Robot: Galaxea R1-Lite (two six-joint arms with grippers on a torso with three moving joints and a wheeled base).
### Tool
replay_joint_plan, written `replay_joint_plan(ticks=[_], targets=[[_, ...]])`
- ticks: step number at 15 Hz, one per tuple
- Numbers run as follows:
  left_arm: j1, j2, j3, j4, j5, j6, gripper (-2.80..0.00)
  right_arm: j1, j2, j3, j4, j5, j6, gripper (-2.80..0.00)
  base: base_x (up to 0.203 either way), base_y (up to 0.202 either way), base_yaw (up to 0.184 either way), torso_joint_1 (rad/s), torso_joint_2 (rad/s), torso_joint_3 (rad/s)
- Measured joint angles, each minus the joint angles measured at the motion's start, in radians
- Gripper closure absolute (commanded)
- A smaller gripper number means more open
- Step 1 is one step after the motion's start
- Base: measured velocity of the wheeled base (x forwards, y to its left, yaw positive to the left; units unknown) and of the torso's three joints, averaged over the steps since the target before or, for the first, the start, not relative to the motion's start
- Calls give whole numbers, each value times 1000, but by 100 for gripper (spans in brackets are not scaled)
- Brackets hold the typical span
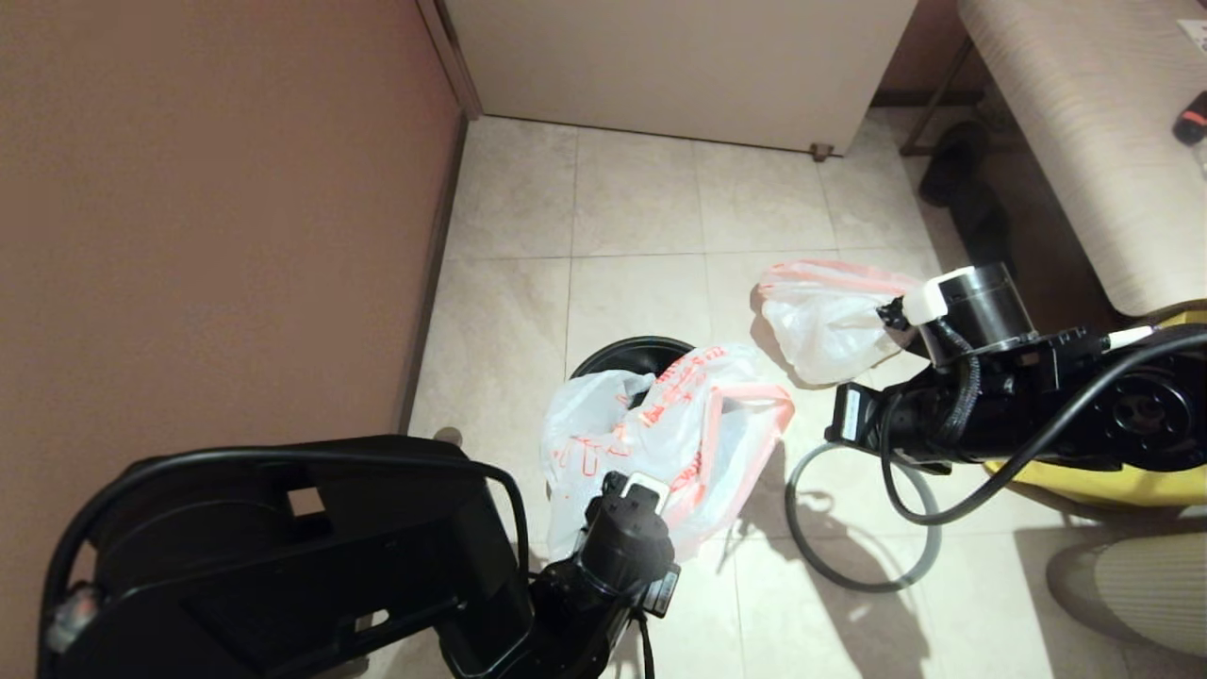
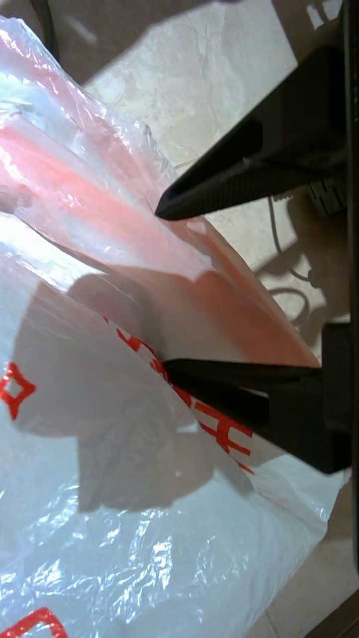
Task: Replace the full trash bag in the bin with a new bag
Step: Put the new garbage bag on the trash can
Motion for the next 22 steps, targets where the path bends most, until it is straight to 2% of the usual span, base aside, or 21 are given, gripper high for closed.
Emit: replay_joint_plan(ticks=[3, 13, 16, 20, 22], targets=[[-4, -14, 11, 0, -1, 0, 0, 0, -1, 5, 0, -22, -1, 0, 0, 0, 0, 0, 0, 0], [13, -75, 19, -8, -2, 6, 0, 0, -4, 13, -7, -22, 0, 0, 0, 0, 0, 0, 0, 0], [86, -149, 2, -27, 2, 33, 0, 2, 2, 13, -14, -7, 0, 0, 0, 0, 0, 0, 0, 0], [197, -186, -50, -46, 11, 58, 0, 19, 46, 4, -119, 58, -22, 0, 0, 0, 0, 0, 0, 0], [221, -187, -62, -46, 11, 59, 0, 41, 95, -9, -138, 60, -44, 0, 0, 0, 0, 0, 0, 0]])
